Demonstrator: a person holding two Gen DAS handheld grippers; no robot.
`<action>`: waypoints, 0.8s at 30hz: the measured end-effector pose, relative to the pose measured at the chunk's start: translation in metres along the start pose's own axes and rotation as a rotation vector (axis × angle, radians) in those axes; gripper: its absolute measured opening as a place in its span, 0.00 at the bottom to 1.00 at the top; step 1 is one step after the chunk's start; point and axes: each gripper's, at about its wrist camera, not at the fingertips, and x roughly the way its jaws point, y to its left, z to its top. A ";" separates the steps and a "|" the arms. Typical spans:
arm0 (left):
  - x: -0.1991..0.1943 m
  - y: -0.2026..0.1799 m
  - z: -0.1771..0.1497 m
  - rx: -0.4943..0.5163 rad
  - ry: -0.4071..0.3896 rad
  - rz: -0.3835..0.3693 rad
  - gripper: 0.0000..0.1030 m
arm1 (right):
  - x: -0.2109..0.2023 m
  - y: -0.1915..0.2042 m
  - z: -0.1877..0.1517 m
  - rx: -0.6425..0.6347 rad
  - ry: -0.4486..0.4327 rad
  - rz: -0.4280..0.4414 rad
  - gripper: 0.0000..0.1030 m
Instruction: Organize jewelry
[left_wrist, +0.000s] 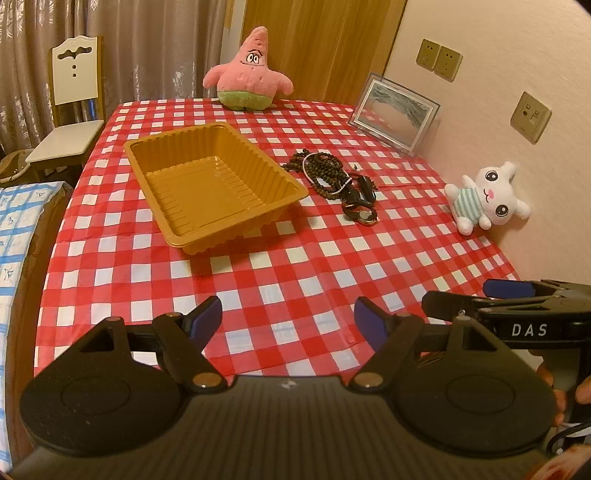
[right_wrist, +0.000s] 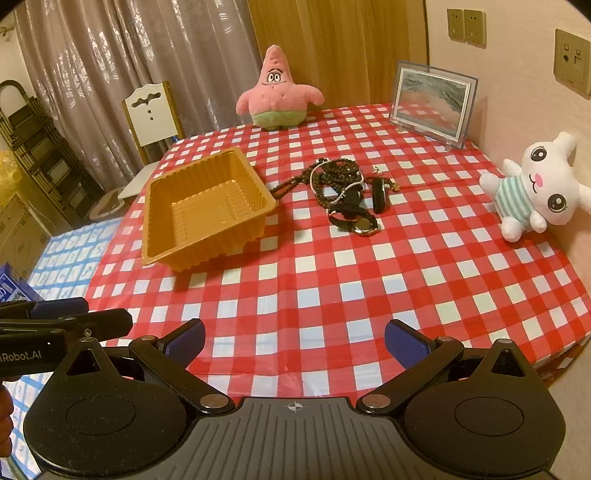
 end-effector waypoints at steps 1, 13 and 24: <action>0.000 0.000 0.000 0.000 0.000 0.000 0.75 | 0.004 -0.002 0.002 0.000 0.001 0.000 1.00; 0.000 0.000 0.000 0.001 -0.002 -0.001 0.75 | 0.005 -0.003 0.002 0.000 -0.001 0.000 1.00; 0.000 0.000 0.000 0.000 -0.002 0.000 0.75 | 0.006 -0.002 0.002 0.000 -0.001 0.001 1.00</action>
